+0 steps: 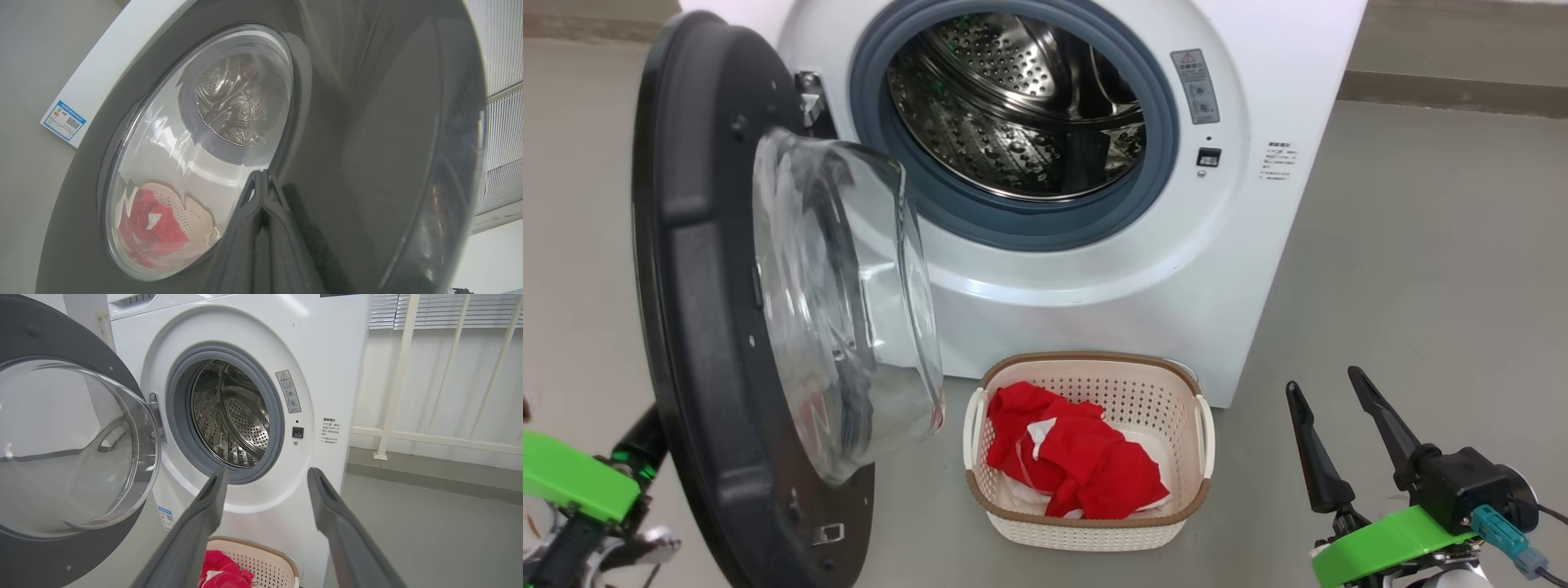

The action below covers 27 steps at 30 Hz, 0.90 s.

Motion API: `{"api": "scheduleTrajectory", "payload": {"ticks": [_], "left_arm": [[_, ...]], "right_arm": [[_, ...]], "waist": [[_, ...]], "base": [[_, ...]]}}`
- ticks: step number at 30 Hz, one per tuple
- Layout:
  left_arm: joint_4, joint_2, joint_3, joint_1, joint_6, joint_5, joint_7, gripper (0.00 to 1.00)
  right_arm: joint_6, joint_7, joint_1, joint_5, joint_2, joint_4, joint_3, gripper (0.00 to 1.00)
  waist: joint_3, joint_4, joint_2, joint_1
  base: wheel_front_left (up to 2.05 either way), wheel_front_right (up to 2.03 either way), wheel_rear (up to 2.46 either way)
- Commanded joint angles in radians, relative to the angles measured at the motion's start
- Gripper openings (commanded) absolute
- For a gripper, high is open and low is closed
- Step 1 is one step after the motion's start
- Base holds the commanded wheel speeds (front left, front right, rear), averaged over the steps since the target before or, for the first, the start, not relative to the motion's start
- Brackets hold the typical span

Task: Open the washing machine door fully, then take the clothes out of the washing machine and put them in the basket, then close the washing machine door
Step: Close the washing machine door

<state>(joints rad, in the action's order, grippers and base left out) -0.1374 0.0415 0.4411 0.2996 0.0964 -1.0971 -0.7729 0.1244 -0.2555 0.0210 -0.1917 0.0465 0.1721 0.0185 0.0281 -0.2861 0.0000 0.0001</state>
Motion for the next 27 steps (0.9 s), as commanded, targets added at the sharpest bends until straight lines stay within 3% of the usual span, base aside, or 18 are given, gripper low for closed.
{"api": "scheduleTrajectory", "payload": {"ticks": [1, 17, 25, 26, 27], "left_arm": [[0.037, 0.012, 0.001, -0.003, 0.001, -0.017, -0.004, 0.00], [0.069, 0.009, -0.057, -0.046, -0.001, -0.065, 0.001, 0.00], [0.073, 0.021, -0.035, -0.056, 0.007, -0.029, 0.069, 0.00], [0.074, 0.027, -0.030, -0.057, 0.010, -0.012, 0.092, 0.15], [0.073, 0.032, -0.027, -0.057, 0.013, 0.005, 0.114, 0.53]], "right_arm": [[0.006, -0.006, 0.033, -0.002, 0.004, -0.021, 0.028, 1.00], [0.006, -0.006, 0.035, -0.002, 0.004, -0.020, 0.024, 1.00], [0.006, -0.006, 0.034, -0.002, 0.004, -0.019, 0.019, 1.00], [0.006, -0.006, 0.034, -0.002, 0.004, -0.018, 0.019, 1.00], [0.006, -0.006, 0.034, -0.003, 0.004, -0.017, 0.019, 1.00]], "waist": [[0.000, 0.008, 0.0000, -0.0001], [-0.002, 0.069, 0.0000, -0.0001], [-0.003, 0.067, 0.0000, -0.0001], [-0.004, 0.065, 0.0000, -0.0001], [-0.004, 0.064, 0.0000, -0.0001]], "base": [[0.00, 0.00, 0.00], [0.00, 0.00, 0.00], [0.00, 0.00, 0.00], [0.00, 0.00, 0.00], [0.00, 0.00, 0.00]]}}
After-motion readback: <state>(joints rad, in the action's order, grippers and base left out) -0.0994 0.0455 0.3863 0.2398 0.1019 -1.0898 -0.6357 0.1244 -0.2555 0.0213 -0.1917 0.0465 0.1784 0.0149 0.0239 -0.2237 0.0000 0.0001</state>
